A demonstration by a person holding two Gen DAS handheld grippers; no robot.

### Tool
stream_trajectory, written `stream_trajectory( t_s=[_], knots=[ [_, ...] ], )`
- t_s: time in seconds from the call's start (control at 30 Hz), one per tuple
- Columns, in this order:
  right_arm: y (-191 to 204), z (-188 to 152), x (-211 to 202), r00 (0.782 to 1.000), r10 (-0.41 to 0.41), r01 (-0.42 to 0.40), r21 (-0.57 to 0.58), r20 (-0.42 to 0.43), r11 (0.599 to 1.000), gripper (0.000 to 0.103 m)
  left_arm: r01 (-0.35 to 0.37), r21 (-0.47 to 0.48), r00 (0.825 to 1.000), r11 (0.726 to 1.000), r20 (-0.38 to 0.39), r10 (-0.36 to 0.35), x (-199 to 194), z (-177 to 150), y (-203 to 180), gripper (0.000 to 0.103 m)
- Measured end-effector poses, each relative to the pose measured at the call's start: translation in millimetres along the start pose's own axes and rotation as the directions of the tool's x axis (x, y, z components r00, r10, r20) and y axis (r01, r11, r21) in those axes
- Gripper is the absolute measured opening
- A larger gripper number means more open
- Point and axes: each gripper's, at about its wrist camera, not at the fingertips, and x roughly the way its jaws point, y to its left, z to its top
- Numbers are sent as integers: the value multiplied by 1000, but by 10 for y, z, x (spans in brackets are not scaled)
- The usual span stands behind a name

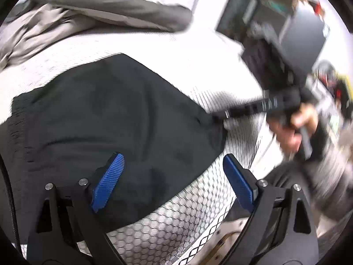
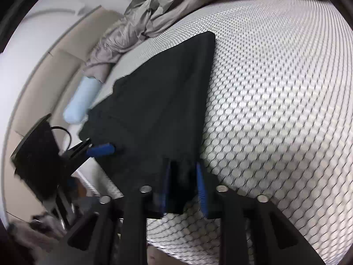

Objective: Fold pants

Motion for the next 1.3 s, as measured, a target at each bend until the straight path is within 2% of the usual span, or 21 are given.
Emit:
stream_trajectory(
  t_s=[0.07, 0.17, 0.2, 0.23, 0.27, 0.33, 0.37, 0.47, 0.57, 0.63, 0.67, 0.73, 0.83, 0.93, 0.97, 1.03, 1.1, 1.2, 1.3],
  knots=[
    [-44, -9, 35, 1000, 19, -19, 33, -8, 999, 28, 6, -68, 1000, 998, 29, -4, -64, 35, 131, 90],
    [-36, -38, 58, 999, 44, -44, 22, -5, 999, 30, -25, -145, 999, 989, 44, 32, -50, 159, 339, 90],
    [-16, -47, 66, 999, 52, -52, 15, -5, 999, 29, -33, -156, 998, 987, 46, 41, -42, 170, 353, 90],
    [15, -56, 61, 999, 42, -42, -3, 0, 999, 20, -41, -165, 998, 985, 47, 49, -28, 183, 382, 90],
    [76, -73, 44, 1000, 29, -29, -31, 1, 999, 16, -50, -173, 997, 984, 49, 59, 3, 207, 414, 90],
    [154, -130, -66, 999, 37, -36, -58, 12, 998, 14, -71, -193, 995, 979, 51, 83, 3, 197, 411, 90],
    [200, -201, -124, 1000, 6, -5, -81, 13, 997, 14, -78, -202, 995, 976, 51, 89, 25, 206, 423, 90],
    [197, -361, -99, 994, -103, 99, -113, -28, 989, 16, -92, -171, 994, 981, 39, 100, 115, 231, 323, 90],
    [247, -357, -218, 998, -57, 59, -116, 22, 991, 25, -147, -44, 989, 988, 9, 147, 296, 225, 27, 90],
    [294, -251, -327, 995, -29, 40, -119, 90, 992, 52, -195, 47, 980, 980, -25, 196, 430, 195, -128, 90],
    [303, -203, -324, 995, -29, 41, -125, 99, 991, 52, -242, 111, 967, 964, -56, 249, 547, 161, -224, 90],
    [304, -68, -192, 996, -55, 64, -135, 73, 989, 52, -303, 168, 945, 938, -73, 318, 683, 113, -303, 90],
    [280, 62, 149, 994, -110, 104, -167, -26, 980, 52, -284, 145, 951, 948, -84, 298, 707, 107, -263, 90],
    [297, 226, 400, 995, -89, 78, -197, -49, 977, 52, -268, 138, 955, 953, -88, 282, 714, 87, -242, 90],
    [307, 339, 487, 994, -84, 71, -190, -64, 979, 51, -270, 140, 955, 953, -88, 283, 727, 72, -253, 90],
    [290, 499, 613, 993, -86, 72, -176, -78, 982, 35, -265, 142, 956, 954, -91, 279, 761, 67, -248, 90],
    [231, 786, 766, 993, -77, 65, -139, -85, 988, 27, -253, 133, 959, 958, -97, 267, 764, 57, -234, 90],
    [81, 1226, 931, 995, -81, 76, -91, -60, 993, 23, -245, 135, 961, 960, -97, 259, 771, 45, -226, 90],
    [-108, 1662, 945, 991, -130, 130, -33, 21, 991, 23, -238, 139, 963, 961, -96, 252, 755, 15, -236, 90]
  ],
)
